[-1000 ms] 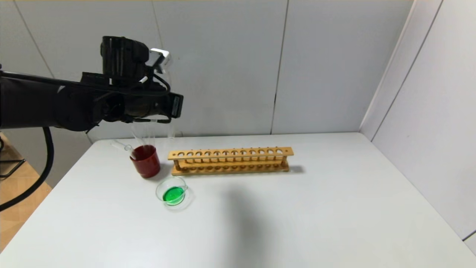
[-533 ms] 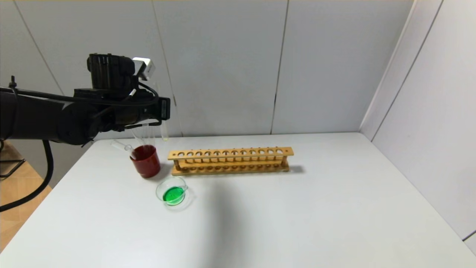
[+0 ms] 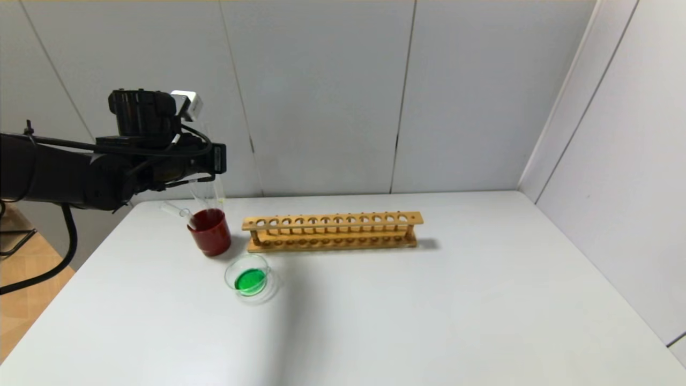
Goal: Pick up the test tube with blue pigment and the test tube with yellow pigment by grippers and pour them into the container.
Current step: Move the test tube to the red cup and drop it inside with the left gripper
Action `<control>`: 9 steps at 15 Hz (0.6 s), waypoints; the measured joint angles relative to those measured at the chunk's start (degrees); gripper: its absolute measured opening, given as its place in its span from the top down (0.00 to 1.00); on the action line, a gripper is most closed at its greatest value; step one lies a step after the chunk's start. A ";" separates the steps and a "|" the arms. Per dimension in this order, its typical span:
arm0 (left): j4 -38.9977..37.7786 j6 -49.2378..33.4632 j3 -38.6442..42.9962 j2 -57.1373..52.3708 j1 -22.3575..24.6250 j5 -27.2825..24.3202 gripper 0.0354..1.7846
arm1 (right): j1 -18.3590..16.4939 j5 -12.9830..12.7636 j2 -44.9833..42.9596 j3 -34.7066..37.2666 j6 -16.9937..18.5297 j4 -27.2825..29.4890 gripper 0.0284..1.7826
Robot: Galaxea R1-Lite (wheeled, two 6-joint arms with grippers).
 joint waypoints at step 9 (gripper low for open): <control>-0.49 -0.12 4.74 -0.79 5.29 -1.33 0.83 | 0.00 0.00 0.00 0.00 0.00 0.00 0.02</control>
